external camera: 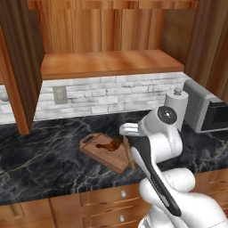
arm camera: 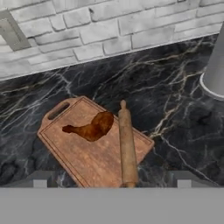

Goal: Open the cabinet, retrieve the rolling pin, and place it next to the meat on the cutting board to prepare for tenderizing.

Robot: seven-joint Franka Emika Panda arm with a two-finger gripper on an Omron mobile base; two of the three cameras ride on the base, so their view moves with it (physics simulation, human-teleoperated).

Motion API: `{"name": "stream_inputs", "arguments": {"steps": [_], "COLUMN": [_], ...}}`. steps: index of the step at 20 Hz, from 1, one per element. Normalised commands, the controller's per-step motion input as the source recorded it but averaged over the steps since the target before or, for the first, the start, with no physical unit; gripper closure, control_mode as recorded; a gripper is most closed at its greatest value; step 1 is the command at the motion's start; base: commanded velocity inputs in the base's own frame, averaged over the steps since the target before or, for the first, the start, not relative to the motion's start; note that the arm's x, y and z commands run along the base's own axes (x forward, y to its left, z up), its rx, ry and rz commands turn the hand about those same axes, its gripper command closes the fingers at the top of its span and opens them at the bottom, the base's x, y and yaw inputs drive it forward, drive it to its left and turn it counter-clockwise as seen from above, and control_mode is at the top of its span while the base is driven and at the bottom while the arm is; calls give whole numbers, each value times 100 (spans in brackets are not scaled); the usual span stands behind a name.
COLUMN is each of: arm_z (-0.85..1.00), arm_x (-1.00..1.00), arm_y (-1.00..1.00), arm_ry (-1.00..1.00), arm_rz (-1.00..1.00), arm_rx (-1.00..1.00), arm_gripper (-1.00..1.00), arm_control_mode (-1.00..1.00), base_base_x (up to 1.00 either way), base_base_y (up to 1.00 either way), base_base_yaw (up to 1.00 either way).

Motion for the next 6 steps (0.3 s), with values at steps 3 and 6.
{"name": "stream_inputs", "arguments": {"steps": [3, 6], "arm_z": [73, 69], "arm_x": [-68, -67], "arm_y": [0, 0], "arm_ry": [-8, -5], "arm_rz": [-5, -5], "arm_rx": [0, 0], "arm_gripper": [-100, -100], "arm_control_mode": [-100, -100], "base_base_x": [0, 0], "base_base_y": [0, 0], "base_base_yaw": [0, 0]}}
